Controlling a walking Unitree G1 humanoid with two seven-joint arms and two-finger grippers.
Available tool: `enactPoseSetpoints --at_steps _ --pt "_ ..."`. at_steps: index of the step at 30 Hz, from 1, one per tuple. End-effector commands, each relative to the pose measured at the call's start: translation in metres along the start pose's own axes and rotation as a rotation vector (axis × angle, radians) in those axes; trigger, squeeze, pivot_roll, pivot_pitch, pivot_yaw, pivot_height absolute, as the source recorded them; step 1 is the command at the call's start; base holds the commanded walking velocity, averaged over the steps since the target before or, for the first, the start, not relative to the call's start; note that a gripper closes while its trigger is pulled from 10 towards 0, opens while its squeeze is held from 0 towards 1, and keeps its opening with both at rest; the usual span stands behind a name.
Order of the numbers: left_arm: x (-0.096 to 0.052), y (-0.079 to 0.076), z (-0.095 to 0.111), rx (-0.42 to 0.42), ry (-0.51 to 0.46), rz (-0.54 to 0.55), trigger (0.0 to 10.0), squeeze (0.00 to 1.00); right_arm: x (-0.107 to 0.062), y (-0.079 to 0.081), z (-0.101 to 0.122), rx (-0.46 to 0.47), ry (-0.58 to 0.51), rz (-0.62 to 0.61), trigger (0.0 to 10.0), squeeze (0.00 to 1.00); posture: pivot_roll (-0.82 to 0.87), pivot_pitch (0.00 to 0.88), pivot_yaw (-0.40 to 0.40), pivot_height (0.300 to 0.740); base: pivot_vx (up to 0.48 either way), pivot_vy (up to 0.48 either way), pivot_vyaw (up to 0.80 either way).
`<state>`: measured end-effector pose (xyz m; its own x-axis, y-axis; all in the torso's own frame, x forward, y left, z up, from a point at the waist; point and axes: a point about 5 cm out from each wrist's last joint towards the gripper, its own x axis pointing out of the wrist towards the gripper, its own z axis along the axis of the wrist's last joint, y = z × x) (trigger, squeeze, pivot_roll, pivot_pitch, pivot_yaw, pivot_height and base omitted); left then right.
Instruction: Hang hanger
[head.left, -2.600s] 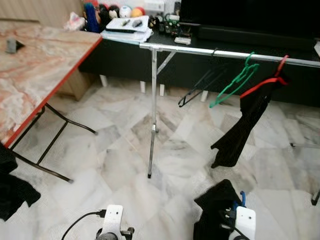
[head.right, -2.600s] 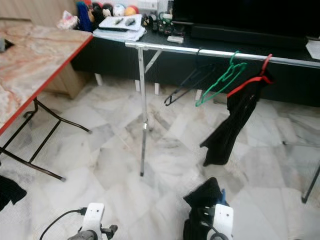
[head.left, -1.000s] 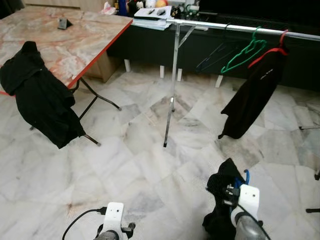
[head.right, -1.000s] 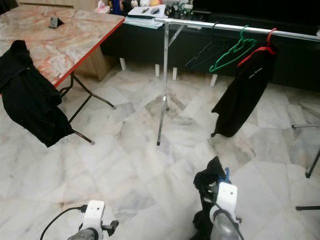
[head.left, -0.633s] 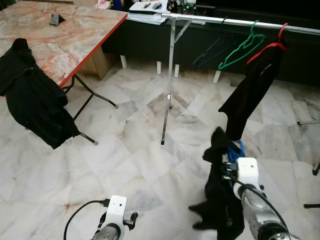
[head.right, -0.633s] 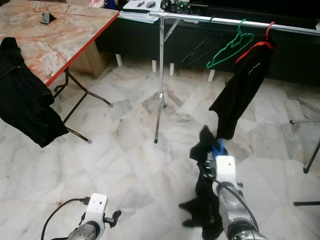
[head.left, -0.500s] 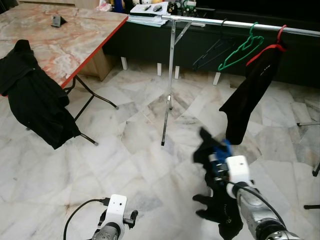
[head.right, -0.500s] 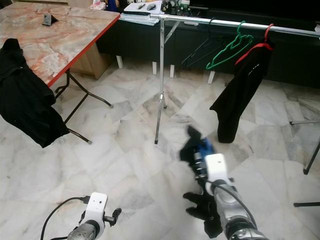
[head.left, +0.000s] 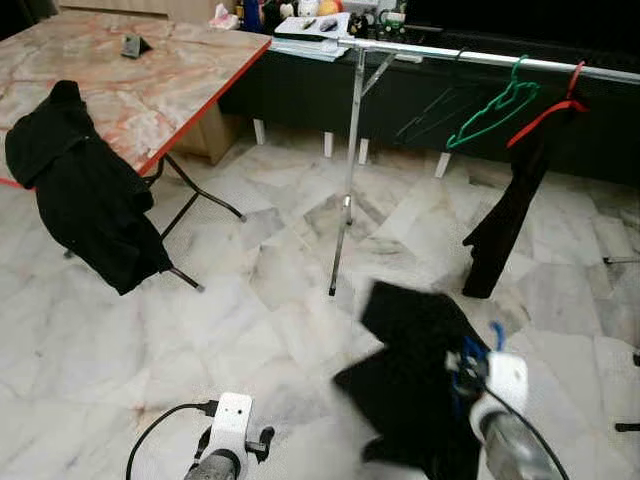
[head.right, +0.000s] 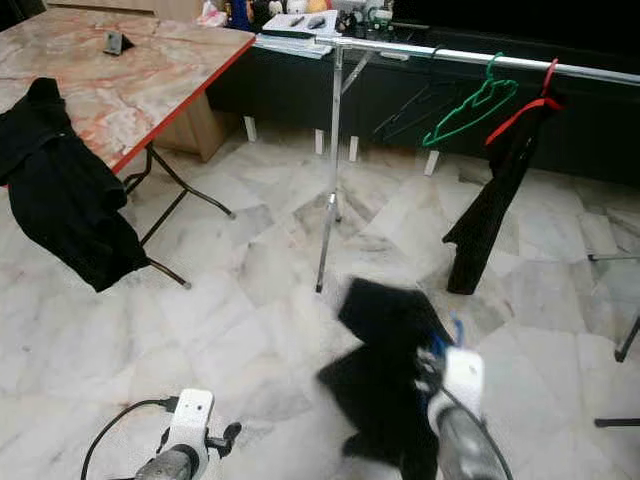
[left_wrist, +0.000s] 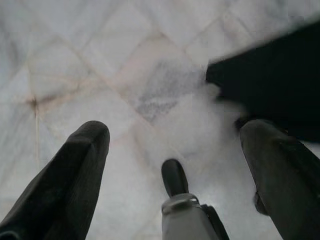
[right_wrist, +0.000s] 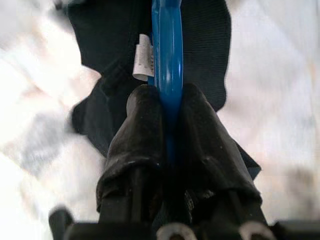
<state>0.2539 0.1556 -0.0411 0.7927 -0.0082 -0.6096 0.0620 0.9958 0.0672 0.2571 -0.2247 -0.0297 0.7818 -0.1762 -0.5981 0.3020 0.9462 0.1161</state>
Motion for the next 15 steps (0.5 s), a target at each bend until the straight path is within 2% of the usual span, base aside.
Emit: enactPoseSetpoints --at_steps 1,3,4,7,15 --pt "-0.004 0.0 -0.016 -0.035 0.068 0.013 10.0 0.0 -0.004 -0.005 -0.013 0.006 0.036 -0.024 10.0 0.0 0.06 0.152 -0.013 0.74 0.0 0.0 0.0" --pt "-0.004 0.0 -0.017 -0.034 0.078 0.016 10.0 0.0 -0.008 -0.01 -0.026 0.005 0.077 -0.051 10.0 0.0 0.06 0.152 -0.013 0.74 0.0 0.0 0.0" --pt "-0.004 0.0 -0.017 -0.034 0.09 0.016 10.0 0.0 -0.011 -0.013 -0.037 -0.025 0.115 -0.061 10.0 0.0 0.06 0.16 -0.011 0.74 0.0 0.0 0.0" --pt "-0.004 0.001 -0.019 -0.036 0.115 0.02 10.0 0.0 -0.016 -0.016 -0.051 -0.05 0.161 -0.069 10.0 0.0 0.07 0.169 -0.01 0.74 0.0 0.0 0.0" --pt "-0.004 0.001 -0.022 -0.047 0.154 0.028 10.0 0.0 -0.024 -0.017 -0.07 -0.132 0.226 -0.039 10.0 0.0 0.06 0.18 -0.011 0.74 0.0 0.0 0.0"
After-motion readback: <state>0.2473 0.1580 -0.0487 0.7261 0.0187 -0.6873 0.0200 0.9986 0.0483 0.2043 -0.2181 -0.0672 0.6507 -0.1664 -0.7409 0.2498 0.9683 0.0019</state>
